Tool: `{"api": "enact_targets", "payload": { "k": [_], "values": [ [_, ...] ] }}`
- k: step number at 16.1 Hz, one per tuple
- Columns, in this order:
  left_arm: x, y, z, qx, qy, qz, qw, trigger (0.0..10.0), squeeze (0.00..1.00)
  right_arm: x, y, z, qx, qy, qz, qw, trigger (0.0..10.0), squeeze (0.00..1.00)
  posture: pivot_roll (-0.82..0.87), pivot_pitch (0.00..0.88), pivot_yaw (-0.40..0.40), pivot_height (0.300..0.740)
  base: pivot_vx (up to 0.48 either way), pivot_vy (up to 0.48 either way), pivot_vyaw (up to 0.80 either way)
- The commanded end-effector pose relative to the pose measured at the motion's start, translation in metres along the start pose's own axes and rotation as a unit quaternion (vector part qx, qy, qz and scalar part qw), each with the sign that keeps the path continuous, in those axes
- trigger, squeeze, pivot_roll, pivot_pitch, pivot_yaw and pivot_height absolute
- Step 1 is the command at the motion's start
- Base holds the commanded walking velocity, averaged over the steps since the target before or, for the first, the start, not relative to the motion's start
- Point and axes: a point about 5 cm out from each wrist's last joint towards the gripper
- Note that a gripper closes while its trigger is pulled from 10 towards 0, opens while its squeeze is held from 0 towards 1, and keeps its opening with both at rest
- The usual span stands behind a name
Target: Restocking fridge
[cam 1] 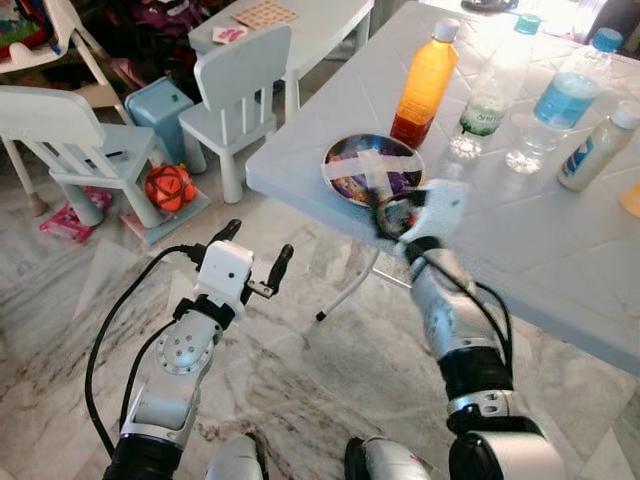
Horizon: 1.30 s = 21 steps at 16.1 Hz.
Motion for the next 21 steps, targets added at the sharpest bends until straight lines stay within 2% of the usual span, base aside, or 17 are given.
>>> {"api": "enact_targets", "payload": {
  "k": [1,5,8,9,11,12,14,17,18,20,21],
  "values": [
    [0.002,0.001,-0.002,0.002,-0.008,0.002,1.000,10.0,0.00,0.003,0.002,0.002,-0.021,-0.015,0.004,1.000,10.0,0.00,0.09,0.159,-0.002,0.740,0.000,0.000,0.00],
    [0.002,-0.001,-0.001,0.002,-0.005,0.004,1.000,10.0,0.00,0.006,0.009,0.007,-0.028,-0.020,0.016,0.999,10.0,0.00,0.09,0.150,-0.006,0.740,0.000,0.000,0.00],
    [0.001,-0.002,-0.001,0.000,-0.006,0.004,1.000,10.0,0.00,0.021,0.014,0.026,-0.046,0.011,0.052,0.998,10.0,0.00,0.08,0.144,-0.004,0.740,0.000,0.000,0.00],
    [0.002,-0.003,-0.001,0.000,-0.006,0.005,1.000,10.0,0.00,0.028,0.015,0.036,-0.062,0.035,0.066,0.995,10.0,0.00,0.07,0.140,-0.005,0.740,0.000,0.000,0.00],
    [0.002,-0.004,0.000,-0.001,-0.005,0.006,1.000,10.0,0.00,0.033,0.013,0.052,-0.080,0.051,0.067,0.993,10.0,0.00,0.07,0.136,-0.004,0.740,0.000,0.000,0.00],
    [0.002,-0.005,0.001,-0.003,-0.004,0.007,1.000,10.0,0.00,0.036,0.009,0.066,-0.083,0.054,0.056,0.994,10.0,0.00,0.07,0.136,-0.004,0.740,0.000,0.000,0.00],
    [0.002,-0.006,0.001,-0.004,-0.004,0.008,1.000,10.0,0.00,0.039,0.005,0.072,-0.057,0.078,0.047,0.994,10.0,0.00,0.07,0.135,-0.004,0.740,0.000,0.000,0.00],
    [0.002,-0.007,0.001,-0.004,-0.003,0.008,1.000,10.0,0.00,0.041,-0.001,0.073,0.006,0.149,0.027,0.988,10.0,0.00,0.07,0.135,-0.003,0.740,0.000,0.000,0.00],
    [0.002,-0.006,0.002,-0.005,-0.003,0.008,1.000,10.0,0.00,0.043,-0.005,0.075,0.044,0.242,0.010,0.969,10.0,0.00,0.07,0.136,-0.003,0.740,0.000,0.000,0.00],
    [0.002,-0.006,0.002,-0.006,-0.003,0.007,1.000,10.0,0.00,0.048,-0.009,0.075,0.071,0.302,0.012,0.951,10.0,0.00,0.07,0.139,-0.002,0.740,0.000,0.000,0.00],
    [0.001,-0.005,0.002,-0.007,-0.003,0.007,1.000,10.0,0.00,0.050,-0.011,0.076,0.084,0.317,0.014,0.945,10.0,0.00,0.07,0.139,-0.002,0.740,0.000,0.000,0.00]
  ]
}}
Point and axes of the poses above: a point about 5 cm out from each wrist's last joint towards the gripper, its own y axis pointing back from the gripper into the wrist, its own x axis along the axis of the wrist's last joint, z = x × y, and after that the axes turned 2 degrees about y, right-handed
